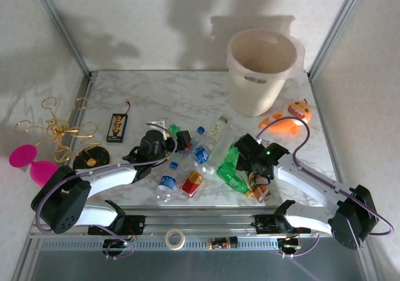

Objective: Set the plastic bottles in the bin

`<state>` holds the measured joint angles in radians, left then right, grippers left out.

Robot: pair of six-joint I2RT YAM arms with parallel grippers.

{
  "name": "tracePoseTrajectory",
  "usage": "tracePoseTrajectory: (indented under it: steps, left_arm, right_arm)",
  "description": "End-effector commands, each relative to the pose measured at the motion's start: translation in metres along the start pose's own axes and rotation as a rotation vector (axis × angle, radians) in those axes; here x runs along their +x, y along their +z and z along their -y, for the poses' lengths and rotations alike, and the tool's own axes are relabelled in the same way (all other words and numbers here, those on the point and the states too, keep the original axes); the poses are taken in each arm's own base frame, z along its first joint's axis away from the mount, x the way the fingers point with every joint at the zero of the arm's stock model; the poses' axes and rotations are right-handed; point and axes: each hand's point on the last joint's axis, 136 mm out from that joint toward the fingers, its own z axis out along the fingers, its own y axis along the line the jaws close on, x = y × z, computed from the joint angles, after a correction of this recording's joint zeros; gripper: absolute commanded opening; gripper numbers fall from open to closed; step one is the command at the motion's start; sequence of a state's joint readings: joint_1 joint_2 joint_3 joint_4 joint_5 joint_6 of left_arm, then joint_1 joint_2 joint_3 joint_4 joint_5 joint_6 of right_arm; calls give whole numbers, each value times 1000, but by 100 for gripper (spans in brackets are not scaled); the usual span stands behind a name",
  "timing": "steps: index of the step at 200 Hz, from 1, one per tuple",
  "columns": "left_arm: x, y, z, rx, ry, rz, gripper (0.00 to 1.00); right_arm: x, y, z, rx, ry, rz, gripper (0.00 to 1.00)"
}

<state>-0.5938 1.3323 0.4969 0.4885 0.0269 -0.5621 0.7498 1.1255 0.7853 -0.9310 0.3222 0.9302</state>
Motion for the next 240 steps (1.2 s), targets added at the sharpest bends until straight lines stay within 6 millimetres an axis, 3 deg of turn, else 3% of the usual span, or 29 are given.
tracePoseTrajectory:
  steps: [1, 25, 63, 115, 203, 240]
  left_arm:
    - [-12, 5, 12, 41, 32, 14, 100]
    - [-13, 5, 9, 28, 32, 25, 100]
    - [-16, -3, 3, 20, -1, 70, 100]
    - [-13, -3, 1, 11, 9, 64, 100]
    - [-14, -10, -3, 0, 11, 80, 100]
    - [-16, -15, -9, -20, 11, 97, 100]
  right_arm:
    - [19, 4, 27, 92, 47, -40, 87]
    - [34, 15, 27, 78, 39, -92, 86]
    - [36, 18, 29, 103, 14, -100, 84]
    - [51, 31, 15, 58, 6, -155, 84]
    - [51, 57, 19, 93, -20, -106, 83]
    - [53, 63, 15, 64, -14, -101, 77]
